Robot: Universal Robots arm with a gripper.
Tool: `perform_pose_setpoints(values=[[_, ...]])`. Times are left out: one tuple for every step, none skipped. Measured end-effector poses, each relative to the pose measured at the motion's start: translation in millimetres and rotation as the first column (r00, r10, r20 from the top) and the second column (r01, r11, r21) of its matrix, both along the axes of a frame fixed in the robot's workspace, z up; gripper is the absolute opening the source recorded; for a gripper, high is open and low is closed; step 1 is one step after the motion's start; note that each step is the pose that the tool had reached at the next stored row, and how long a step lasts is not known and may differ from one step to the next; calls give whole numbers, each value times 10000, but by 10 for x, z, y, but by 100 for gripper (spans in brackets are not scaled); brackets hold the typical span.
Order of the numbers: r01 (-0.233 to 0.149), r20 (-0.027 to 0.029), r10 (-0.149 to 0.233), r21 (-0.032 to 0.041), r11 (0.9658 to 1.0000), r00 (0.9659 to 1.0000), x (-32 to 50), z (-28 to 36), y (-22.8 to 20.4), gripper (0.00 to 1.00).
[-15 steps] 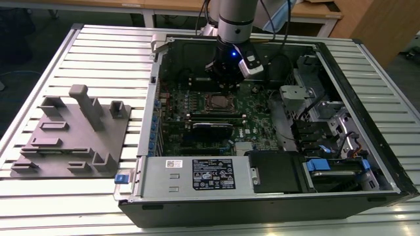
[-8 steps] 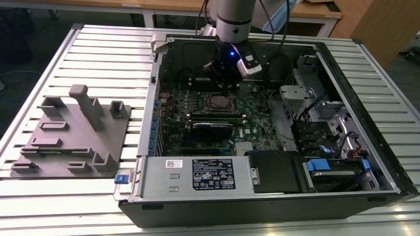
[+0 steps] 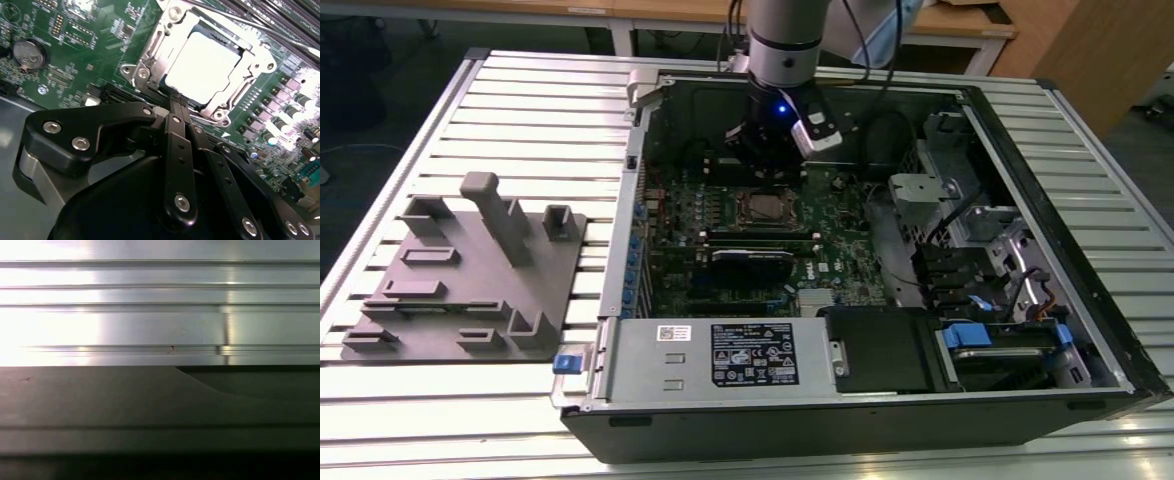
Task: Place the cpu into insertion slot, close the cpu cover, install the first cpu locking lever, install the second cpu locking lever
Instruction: 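Install the first cpu locking lever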
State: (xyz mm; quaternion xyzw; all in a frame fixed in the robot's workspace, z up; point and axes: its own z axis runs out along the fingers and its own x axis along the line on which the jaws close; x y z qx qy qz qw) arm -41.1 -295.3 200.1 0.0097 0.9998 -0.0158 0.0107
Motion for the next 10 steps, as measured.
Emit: perform_pose_setpoints(values=[[0,2,0,0,10000,10000,-14,0,0,10],[0,3,0,-1,10000,10000,-27,0,-1,10],[1,5,-1,0,10000,10000,-38,0,-1,10],[1,8,-1,0,10000,10000,-49,0,-1,10],[0,13,0,0,10000,10000,-64,0,-1,10],[-1,18,1,2,10000,10000,-82,1,-1,10],[0,27,0,4,10000,10000,-102,1,-1,10],[0,38,0,8,10000,10000,-122,1,-1,10],[0,50,0,8,10000,10000,-135,5,-1,10],[1,62,-1,10,10000,10000,-145,14,-1,10]])
